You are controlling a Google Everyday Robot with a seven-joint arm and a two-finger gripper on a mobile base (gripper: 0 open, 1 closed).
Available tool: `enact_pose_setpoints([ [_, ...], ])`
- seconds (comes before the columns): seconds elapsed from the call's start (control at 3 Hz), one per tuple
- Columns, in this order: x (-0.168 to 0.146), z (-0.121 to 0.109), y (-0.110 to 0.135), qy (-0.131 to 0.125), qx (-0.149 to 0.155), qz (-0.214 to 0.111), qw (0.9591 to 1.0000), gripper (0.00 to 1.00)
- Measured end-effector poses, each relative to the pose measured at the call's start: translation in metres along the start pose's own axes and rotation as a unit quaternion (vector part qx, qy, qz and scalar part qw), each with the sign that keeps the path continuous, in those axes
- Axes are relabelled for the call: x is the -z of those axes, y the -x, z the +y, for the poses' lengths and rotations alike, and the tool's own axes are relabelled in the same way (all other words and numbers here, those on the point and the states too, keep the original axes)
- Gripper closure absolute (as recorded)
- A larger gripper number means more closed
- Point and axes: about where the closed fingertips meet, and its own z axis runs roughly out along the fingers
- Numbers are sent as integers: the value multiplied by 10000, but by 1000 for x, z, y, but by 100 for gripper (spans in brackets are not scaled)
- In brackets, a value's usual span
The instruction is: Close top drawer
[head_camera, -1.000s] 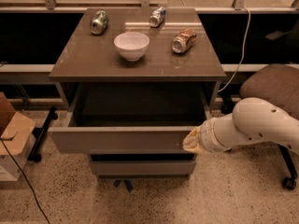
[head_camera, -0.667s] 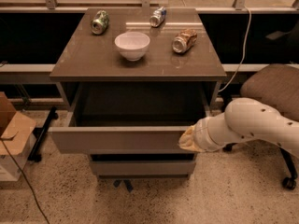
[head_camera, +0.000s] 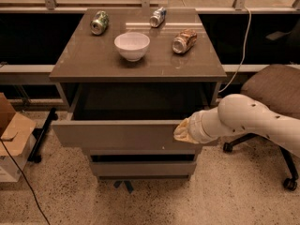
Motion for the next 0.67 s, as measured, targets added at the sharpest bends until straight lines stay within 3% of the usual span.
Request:
enact_pose_setpoints([
  [0.67,-8,-41,10,-264,211,-141,9993,59],
])
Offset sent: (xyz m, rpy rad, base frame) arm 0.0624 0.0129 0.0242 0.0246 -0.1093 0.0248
